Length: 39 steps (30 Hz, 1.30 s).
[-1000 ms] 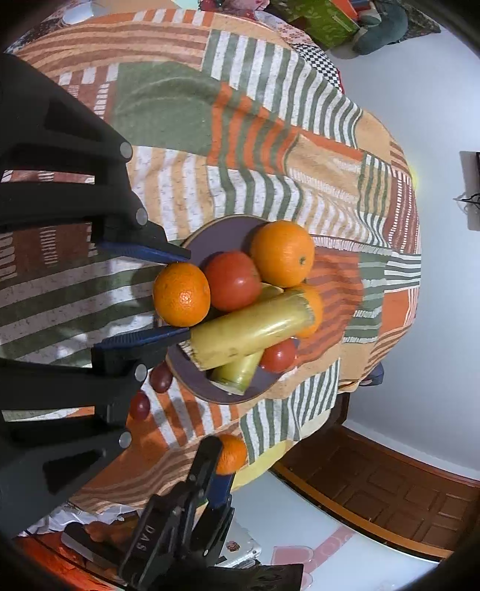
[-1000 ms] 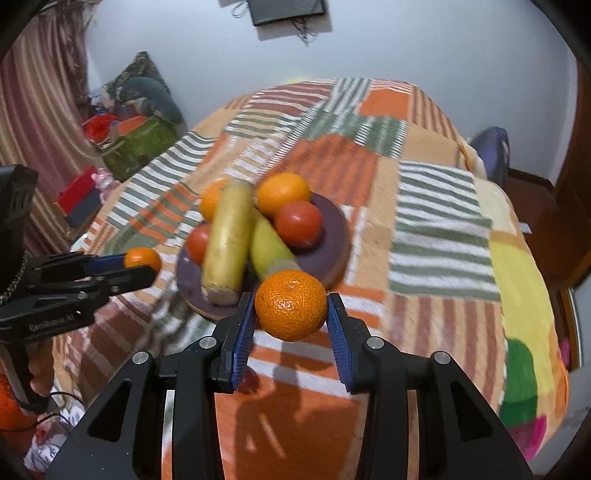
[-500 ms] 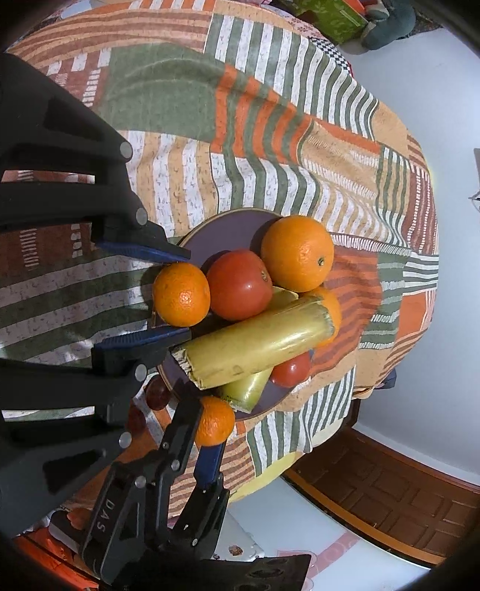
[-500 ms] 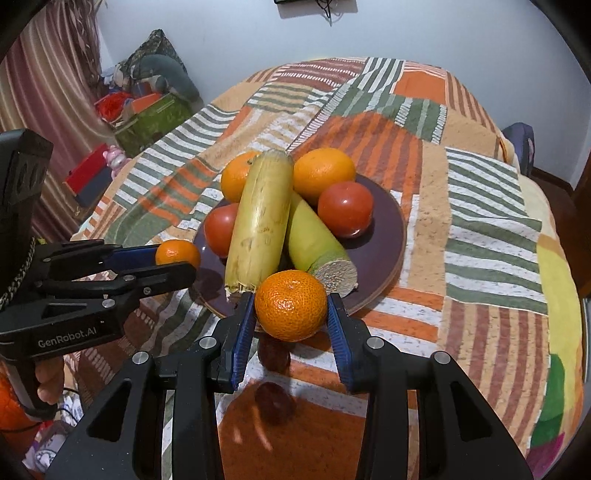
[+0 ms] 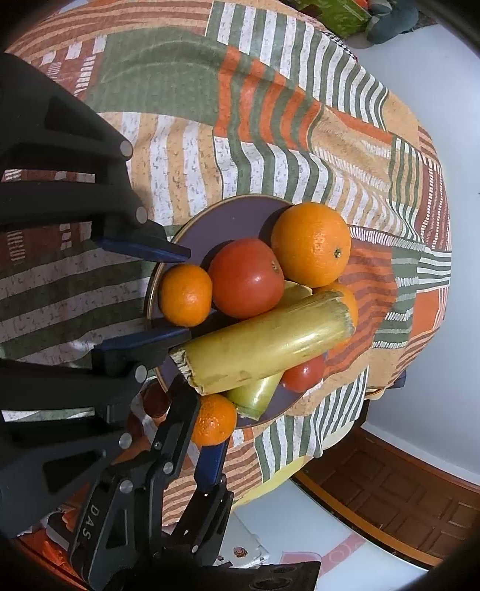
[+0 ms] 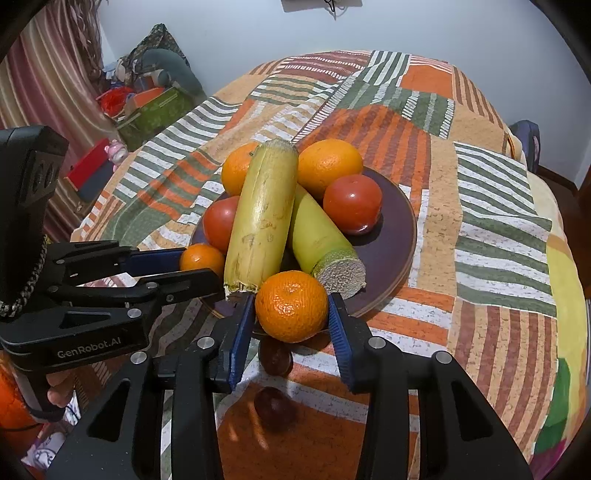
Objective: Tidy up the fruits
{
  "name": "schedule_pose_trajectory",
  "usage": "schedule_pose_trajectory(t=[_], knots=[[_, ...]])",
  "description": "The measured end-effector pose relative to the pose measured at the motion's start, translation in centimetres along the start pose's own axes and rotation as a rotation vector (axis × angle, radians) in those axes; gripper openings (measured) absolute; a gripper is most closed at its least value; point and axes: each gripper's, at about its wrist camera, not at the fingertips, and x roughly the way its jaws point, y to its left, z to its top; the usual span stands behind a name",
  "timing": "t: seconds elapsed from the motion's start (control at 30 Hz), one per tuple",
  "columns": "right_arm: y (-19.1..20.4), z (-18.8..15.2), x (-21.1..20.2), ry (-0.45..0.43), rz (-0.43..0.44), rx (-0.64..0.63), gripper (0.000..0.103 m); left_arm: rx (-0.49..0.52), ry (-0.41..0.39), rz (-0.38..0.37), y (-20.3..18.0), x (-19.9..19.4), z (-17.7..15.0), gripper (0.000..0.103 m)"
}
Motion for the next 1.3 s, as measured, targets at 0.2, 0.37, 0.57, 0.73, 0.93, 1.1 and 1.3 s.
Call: schedule_pose_trajectory(t=[0.2,0.37,0.57,0.73,0.93,1.1,1.3], knots=[[0.1,0.1,-0.5,-0.008,-0.009,0.003,0.047,0.002,-0.004,0.006,0.0,-0.5,-0.3,0.038],[0.2,0.1,-1.3,-0.022,-0.019,0.0,0.047,0.005,-0.024,0.011,0.0,-1.6,-0.5,0.038],[0.2,-0.9,-2.2,-0.013,-0.037,0.006,0.048,0.004,-0.047,0.013,0.2,-3.2,-1.2,0.038],[0.1,-2.8,-2.1,0.028,-0.037,0.017,0.048,0.014,-0.036,0.018,0.0,-3.6,-2.3,0.039],[0.5,-4.3,-1.1,0.064,-0.027,0.015,0.048,0.016,-0.011,0.01,-0.5,-3.3,-3.5,0.039],[0.6,-4.0,-1.0,0.051,-0.028,-0.005,0.028,0.02,0.007,-0.009,-1.1,-3.0,-4.0,0.039],[0.5,-4.2,-1.7,0.027,-0.012,-0.008,0.021,0.044,0.025,-0.034,-2.7,-2.4,-3.6,0.039]])
